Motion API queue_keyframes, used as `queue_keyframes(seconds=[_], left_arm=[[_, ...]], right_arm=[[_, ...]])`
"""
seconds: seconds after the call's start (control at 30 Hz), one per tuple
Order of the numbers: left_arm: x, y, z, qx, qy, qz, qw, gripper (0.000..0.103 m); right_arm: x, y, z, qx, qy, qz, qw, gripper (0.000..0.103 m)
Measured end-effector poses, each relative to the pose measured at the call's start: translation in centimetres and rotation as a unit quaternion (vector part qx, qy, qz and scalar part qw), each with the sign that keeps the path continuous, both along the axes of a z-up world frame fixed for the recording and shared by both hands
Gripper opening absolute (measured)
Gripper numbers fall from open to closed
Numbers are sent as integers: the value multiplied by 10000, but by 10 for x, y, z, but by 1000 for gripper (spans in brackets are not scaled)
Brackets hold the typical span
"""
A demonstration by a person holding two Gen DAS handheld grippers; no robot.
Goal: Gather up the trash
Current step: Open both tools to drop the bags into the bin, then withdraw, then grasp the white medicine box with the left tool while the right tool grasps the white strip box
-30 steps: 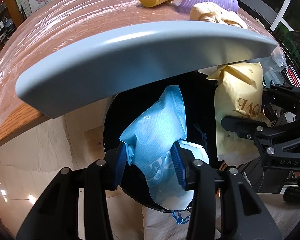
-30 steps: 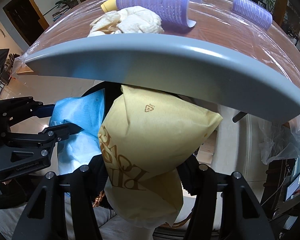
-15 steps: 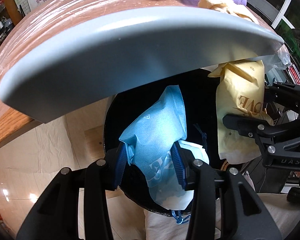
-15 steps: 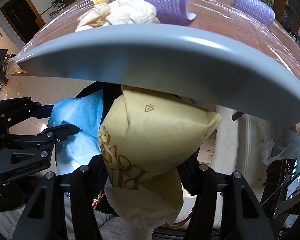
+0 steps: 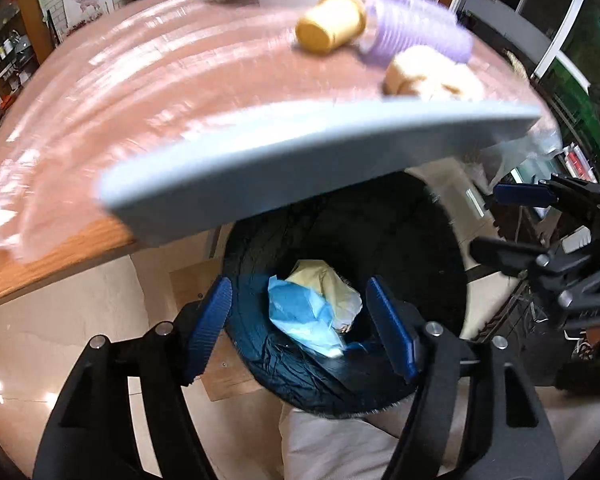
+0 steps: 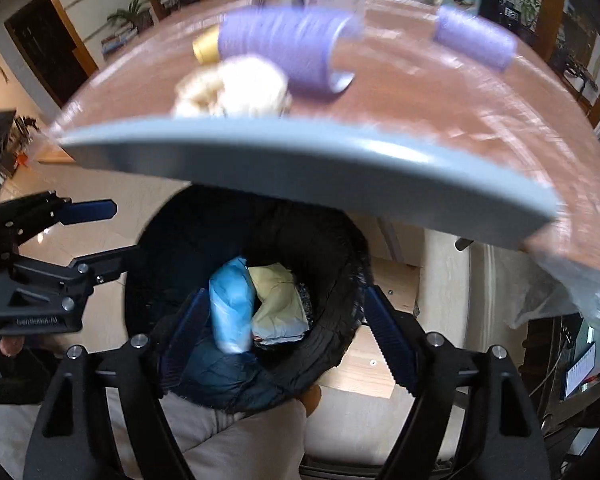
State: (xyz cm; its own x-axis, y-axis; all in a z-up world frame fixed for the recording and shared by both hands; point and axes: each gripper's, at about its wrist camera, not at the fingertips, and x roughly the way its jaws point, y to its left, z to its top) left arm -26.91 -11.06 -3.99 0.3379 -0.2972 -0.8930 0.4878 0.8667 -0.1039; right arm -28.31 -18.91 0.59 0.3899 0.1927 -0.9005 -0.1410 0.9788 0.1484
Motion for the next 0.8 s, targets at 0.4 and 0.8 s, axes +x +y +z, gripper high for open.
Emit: queue_keyframes(seconds=[0.4, 0.8], left_arm=[[41, 26, 115, -966, -1292, 480, 9857, 101], [175, 33, 123, -1377, -766, 934, 9831, 101]], right_arm=[[22, -48, 123, -2, -1838, -786, 9798, 99], [120, -9, 108, 25, -1516, -660, 9862, 99]])
